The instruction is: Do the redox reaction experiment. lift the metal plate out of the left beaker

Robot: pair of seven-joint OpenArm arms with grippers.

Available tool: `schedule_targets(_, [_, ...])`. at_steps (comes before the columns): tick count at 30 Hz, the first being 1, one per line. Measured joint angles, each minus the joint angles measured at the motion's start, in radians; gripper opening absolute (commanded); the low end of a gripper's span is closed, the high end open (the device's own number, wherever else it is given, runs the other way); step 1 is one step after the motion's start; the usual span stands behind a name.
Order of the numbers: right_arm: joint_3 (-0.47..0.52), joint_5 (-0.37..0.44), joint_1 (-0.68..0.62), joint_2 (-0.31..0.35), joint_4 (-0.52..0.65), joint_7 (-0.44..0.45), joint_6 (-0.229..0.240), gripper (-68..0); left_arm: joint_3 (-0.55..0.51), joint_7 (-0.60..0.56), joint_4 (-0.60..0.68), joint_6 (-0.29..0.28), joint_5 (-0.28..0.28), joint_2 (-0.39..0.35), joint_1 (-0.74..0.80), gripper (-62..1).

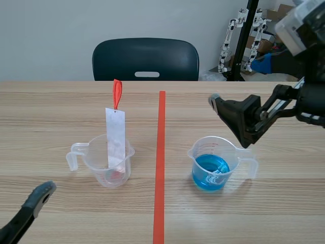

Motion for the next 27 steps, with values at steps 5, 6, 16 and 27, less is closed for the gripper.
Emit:
schedule_targets(5, [-0.181,0.0,0.156,0.0,-0.106,0.0,0.0,0.4,0.0,-0.061,-0.035,-0.076,-0.037,0.0,0.0,1.4])
schedule_targets(6, [-0.206,0.0,0.177,0.0,-0.114,0.0,0.0,0.4,0.0,-0.084,-0.056,-0.075,-0.071,0.0,0.0,1.4])
schedule_targets(16, [-0.314,0.023,0.251,-0.063,-0.136,-0.027,-0.001,0.4,0.04,-0.325,-0.469,-0.076,-0.098,0.0,-0.062,1.4])
schedule_targets(27, [-0.389,0.046,0.33,-0.23,-0.343,-0.03,-0.001,0.4,0.181,-0.616,-0.959,-0.084,-0.098,0.042,-0.265,1.4])
